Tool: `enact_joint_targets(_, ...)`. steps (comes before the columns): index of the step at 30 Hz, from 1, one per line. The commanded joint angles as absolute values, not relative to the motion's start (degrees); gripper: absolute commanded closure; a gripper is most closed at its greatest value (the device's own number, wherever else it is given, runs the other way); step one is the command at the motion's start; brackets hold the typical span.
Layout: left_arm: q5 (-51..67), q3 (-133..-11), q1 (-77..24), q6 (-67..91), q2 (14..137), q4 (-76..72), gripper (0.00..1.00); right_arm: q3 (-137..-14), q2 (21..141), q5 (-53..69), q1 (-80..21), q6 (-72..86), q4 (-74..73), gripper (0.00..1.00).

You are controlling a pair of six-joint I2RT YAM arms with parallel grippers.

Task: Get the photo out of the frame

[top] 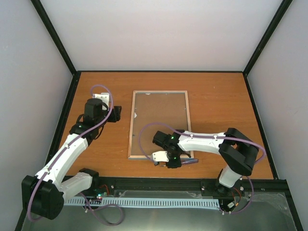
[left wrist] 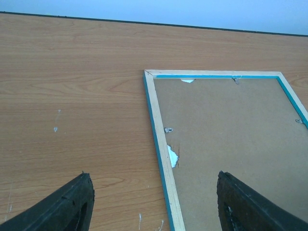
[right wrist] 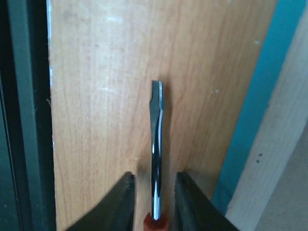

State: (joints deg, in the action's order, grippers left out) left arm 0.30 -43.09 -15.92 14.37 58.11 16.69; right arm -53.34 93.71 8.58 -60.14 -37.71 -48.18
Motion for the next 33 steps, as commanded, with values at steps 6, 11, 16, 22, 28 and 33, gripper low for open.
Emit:
enact_joint_targets(6, 0.06, -43.37, -16.27, 13.18, 57.02, 16.35, 0.3, -52.42, 85.13, 10.57, -59.94, -37.21, -50.71, 0.57)
enact_joint_targets(11, 0.93, -43.54, -16.26, 13.07, 57.78, 16.29, 0.3, -48.41, 77.03, 10.42, -56.82, -39.18, -54.56, 0.59)
enact_joint_targets(16, 1.14, -43.66, -16.26, 13.08, 58.01, 16.37, 0.3, -42.07, 70.45, 7.24, -52.87, -41.55, -56.54, 0.64)
enact_joint_targets(22, 1.31, -43.57, -16.26, 12.92, 58.46, 16.26, 0.3, -37.76, 65.65, 3.95, -45.18, -45.96, -57.59, 0.62)
enact_joint_targets(28, 1.58, -43.69, -16.26, 12.79, 59.12, 16.38, 0.3, -35.1, 63.39, 1.8, -40.47, -49.48, -56.29, 0.59)
enact_joint_targets(33, 1.67, -43.68, -16.26, 12.82, 59.48, 16.38, 0.3, -33.3, 65.08, 0.3, -39.13, -49.61, -52.41, 0.53)
